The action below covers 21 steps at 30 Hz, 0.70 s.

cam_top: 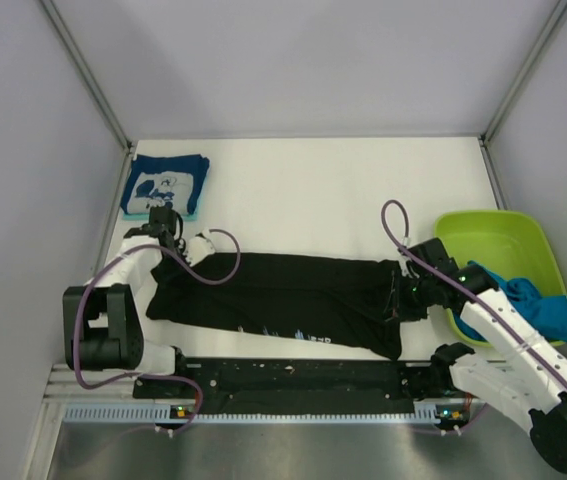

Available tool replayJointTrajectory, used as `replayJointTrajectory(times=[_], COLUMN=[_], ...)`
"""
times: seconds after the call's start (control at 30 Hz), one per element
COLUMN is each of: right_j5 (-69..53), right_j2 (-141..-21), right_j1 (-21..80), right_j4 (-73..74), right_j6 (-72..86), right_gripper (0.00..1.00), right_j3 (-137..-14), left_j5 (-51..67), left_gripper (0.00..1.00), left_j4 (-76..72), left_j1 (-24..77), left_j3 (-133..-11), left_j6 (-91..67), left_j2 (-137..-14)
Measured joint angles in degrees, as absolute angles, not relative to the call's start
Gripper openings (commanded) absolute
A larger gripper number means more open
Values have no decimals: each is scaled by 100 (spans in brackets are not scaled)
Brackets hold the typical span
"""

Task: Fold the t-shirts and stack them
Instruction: Fold the other side of the tshirt into a rectangle

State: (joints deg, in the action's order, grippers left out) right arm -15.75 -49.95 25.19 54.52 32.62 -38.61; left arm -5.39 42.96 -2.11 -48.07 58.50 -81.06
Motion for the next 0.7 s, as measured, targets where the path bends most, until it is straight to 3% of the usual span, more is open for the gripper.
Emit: replayJointTrajectory(times=[0.17,0.5,0.67,0.7], right_j5=[-1417,-493,-355,-368], right_j2=[-5170,-7057,-7330,-7334], right_j1=[2534,1817,1708,1708], right_j4=[5603,5463,5430,5435], right_j6=[3177,1966,1629,1597], right_gripper=[0,0,0,0], right_j3=[-4069,-6879,-7063,-7061], left_j5=[-539,-115,-93,-91], left_gripper=[0,0,0,6], left_j4=[4386,3260,2939,2974], left_j1=[-211,-198,-174,-169], left_j3=[-5148,-7988,-8012,-7959], left_j6=[5631,4711,4709,4713], left_j2=[-8117,-8932,-9168,-9223])
